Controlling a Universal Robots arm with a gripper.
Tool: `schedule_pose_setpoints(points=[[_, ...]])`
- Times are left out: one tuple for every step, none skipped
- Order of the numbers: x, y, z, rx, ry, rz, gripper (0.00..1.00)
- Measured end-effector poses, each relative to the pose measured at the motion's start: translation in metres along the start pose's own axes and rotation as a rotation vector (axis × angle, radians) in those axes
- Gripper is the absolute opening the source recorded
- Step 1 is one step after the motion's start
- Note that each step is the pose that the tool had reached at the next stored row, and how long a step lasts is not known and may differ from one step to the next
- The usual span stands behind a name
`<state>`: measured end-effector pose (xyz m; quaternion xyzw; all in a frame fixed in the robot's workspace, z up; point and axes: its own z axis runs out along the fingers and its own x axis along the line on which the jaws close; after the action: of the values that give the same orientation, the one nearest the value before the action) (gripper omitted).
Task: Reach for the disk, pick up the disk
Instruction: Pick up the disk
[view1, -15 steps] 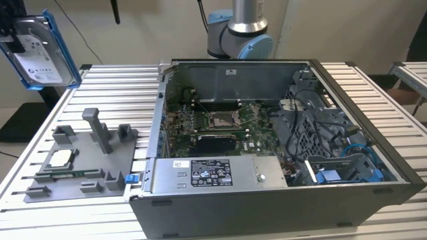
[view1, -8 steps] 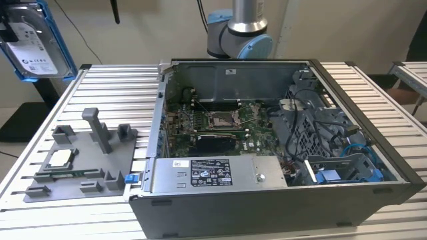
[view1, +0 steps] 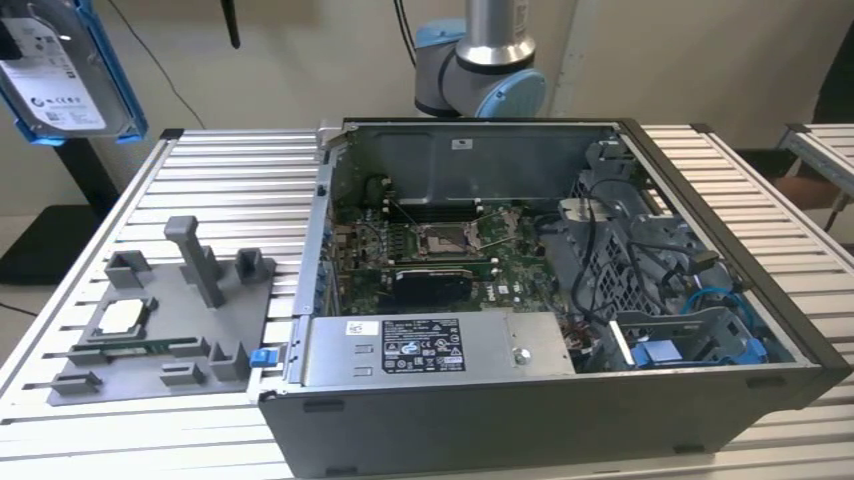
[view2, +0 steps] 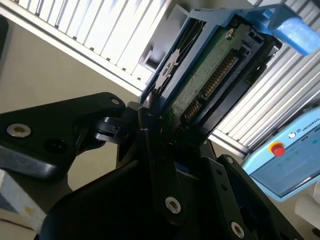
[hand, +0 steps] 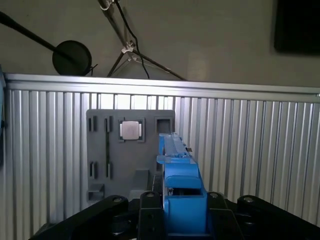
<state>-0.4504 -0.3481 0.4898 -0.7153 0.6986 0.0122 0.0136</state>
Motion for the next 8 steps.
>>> schedule_pose_setpoints(points=[[-0.0001,0.0,-0.002,-0.0001,0.0,0.0,0.0],[-0.0001,0.0,-0.0032,0.0,0.0001,0.0,0.0],[-0.0002,0.0,-0.0042,-0.0001,0.0,0.0,0.0],[-0.0002,0.0001,-0.0046,0.0,0.0,0.0,0.0],[-0.0002,0.0001,-0.0046,0.0001,0.0,0.0,0.0],[-0.0002,0.0,-0.0045,0.0002,-0.0001,0.0,0.0],[-0.0002,0.0,-0.0045,0.0003,-0.0001,0.0,0.0],[-0.0002,0.0,-0.0046,0.0002,-0.0001,0.0,0.0]])
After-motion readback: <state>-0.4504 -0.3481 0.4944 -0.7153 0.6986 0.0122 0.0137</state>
